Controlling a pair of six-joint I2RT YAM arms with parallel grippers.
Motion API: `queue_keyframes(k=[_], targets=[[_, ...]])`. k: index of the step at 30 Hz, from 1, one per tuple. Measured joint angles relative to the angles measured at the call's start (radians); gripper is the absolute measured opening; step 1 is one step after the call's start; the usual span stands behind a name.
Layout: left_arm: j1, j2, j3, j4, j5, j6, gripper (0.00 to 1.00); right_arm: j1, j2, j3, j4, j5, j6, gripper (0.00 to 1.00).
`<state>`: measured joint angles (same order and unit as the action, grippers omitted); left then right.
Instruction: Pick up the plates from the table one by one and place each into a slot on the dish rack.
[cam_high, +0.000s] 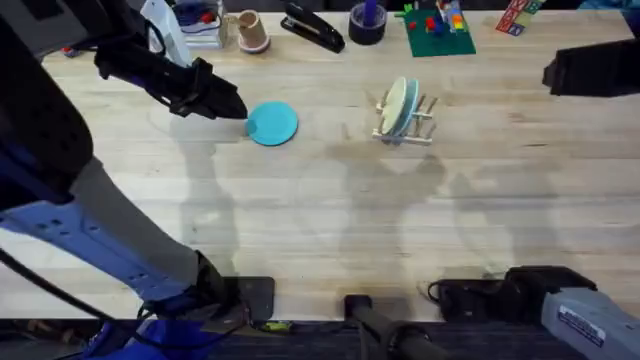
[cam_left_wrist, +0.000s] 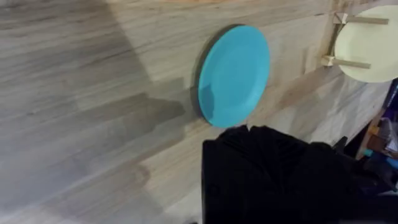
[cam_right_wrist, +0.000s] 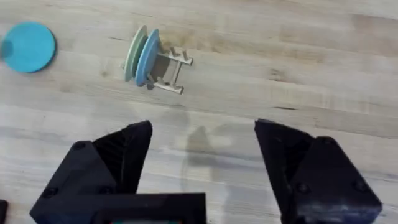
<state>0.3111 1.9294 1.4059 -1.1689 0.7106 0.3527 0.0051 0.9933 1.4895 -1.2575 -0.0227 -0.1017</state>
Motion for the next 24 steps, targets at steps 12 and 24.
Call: queue_keyframes(k=[12, 24], targets=[[0.0, 0.079, 0.0, 0.081, 0.016, -0.001, 0.041, 0.0, 0.0, 0.0, 0.0, 0.0, 0.0, 0.995], [0.005, 0.193, 0.002, 0.14, 0.082, -0.027, 0.04, 0.0, 0.0, 0.0, 0.0, 0.0, 0.0, 0.995]])
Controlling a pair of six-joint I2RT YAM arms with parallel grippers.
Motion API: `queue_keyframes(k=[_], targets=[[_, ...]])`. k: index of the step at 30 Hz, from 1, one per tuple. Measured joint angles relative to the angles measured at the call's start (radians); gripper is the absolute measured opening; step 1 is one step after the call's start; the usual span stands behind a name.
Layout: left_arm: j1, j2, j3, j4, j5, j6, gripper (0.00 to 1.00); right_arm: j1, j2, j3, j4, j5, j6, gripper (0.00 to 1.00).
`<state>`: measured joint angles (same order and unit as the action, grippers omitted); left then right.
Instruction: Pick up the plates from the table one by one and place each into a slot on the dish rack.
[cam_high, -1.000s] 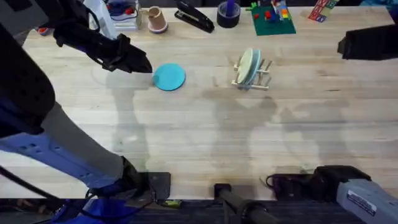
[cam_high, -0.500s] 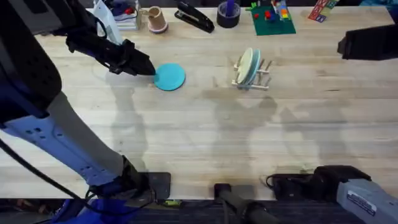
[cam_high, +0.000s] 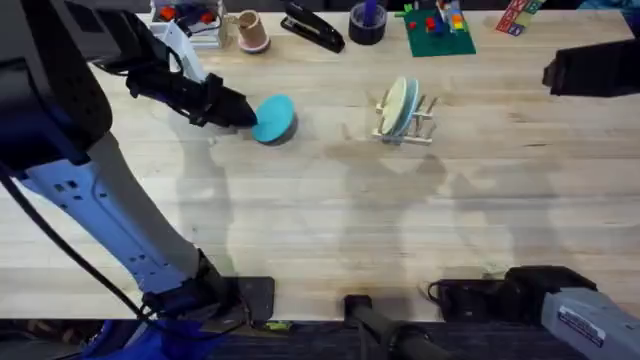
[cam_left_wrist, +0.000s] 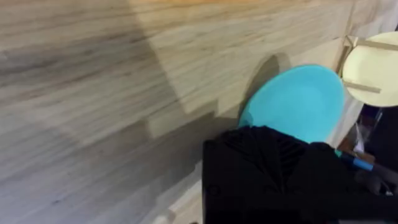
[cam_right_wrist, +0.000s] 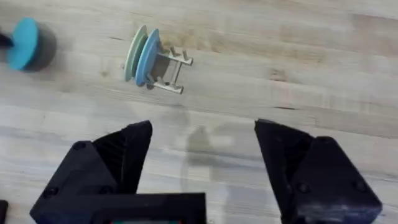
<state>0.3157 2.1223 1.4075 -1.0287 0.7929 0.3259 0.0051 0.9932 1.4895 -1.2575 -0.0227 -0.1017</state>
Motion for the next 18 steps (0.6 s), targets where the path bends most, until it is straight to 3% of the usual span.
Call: queue_keyframes(k=[11, 18], targets=[[0.0, 0.0, 0.0, 0.004, -0.003, -0.02, 0.04, 0.009, 0.024, 0.0, 0.0, 0.0, 0.002, 0.994], [0.0, 0.0, 0.0, 0.004, -0.003, -0.02, 0.04, 0.129, 0.129, 0.0, 0.037, 0.0, 0.066, 0.995]])
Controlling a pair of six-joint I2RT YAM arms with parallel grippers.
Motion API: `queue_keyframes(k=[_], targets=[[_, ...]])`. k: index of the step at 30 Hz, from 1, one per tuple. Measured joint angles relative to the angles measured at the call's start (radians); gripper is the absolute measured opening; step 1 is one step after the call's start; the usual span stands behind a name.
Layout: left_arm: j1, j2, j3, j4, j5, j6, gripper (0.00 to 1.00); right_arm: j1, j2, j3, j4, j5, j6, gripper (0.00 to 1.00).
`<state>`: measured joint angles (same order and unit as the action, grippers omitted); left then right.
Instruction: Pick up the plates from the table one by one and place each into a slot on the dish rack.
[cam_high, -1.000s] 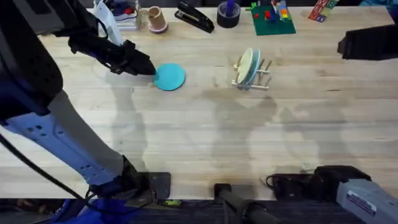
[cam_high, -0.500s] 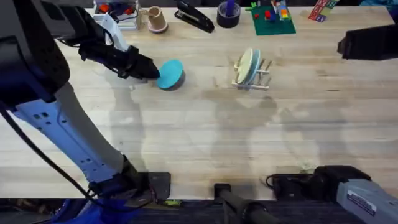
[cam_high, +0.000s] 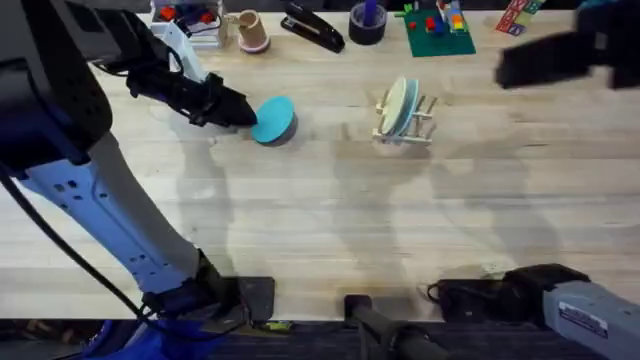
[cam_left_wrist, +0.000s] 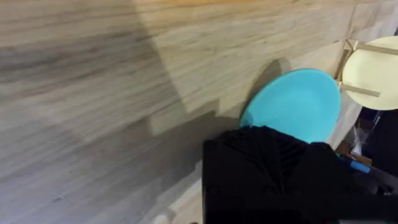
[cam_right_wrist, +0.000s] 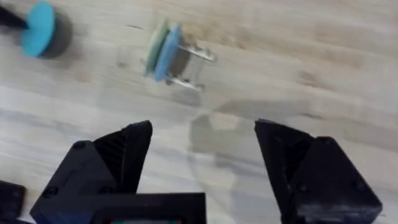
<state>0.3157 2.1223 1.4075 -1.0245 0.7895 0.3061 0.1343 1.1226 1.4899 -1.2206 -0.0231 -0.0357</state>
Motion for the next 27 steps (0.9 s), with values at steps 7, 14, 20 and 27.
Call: queue_keyframes(k=[7, 14, 20, 27], targets=[[0.0, 0.0, 0.0, 0.0, 0.0, 0.0, 0.04, 0.145, 0.12, 0.0, 0.157, 0.0, 0.166, 0.995], [0.0, 0.0, 0.0, 0.0, 0.0, 0.0, 0.041, 0.239, 0.274, 0.0, 0.241, 0.0, 0.324, 0.993], [0.0, 0.0, 0.0, 0.001, 0.0, 0.0, 0.04, 0.327, 0.427, 0.0, 0.335, 0.0, 0.39, 0.993], [0.0, 0.0, 0.0, 0.001, 0.0, 0.0, 0.04, 0.422, 0.571, 0.0, 0.465, -0.001, 0.54, 0.993]])
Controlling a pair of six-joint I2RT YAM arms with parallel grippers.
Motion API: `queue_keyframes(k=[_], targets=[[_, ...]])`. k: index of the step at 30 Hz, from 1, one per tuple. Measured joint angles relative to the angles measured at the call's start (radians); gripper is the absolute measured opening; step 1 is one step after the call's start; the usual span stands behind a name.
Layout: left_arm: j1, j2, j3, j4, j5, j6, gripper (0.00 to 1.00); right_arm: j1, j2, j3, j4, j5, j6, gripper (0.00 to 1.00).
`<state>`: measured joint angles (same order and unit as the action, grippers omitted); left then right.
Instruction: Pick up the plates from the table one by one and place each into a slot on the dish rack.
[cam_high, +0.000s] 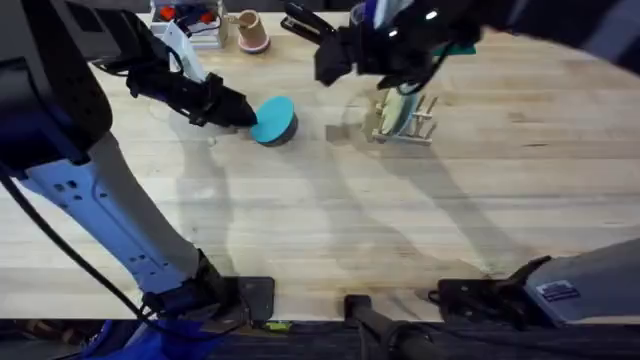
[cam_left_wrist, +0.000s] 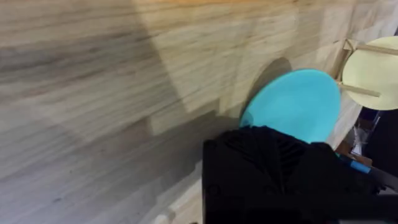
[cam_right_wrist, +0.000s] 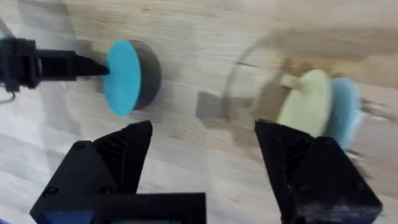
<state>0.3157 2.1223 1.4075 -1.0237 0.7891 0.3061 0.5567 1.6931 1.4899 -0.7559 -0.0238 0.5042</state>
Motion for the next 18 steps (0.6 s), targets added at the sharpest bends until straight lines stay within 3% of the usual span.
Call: queue_keyframes(k=[18], targets=[[0.0, 0.0, 0.0, 0.001, 0.0, 0.0, 0.039, 0.139, 0.162, 0.0, 0.173, -0.024, 0.269, 0.995]])
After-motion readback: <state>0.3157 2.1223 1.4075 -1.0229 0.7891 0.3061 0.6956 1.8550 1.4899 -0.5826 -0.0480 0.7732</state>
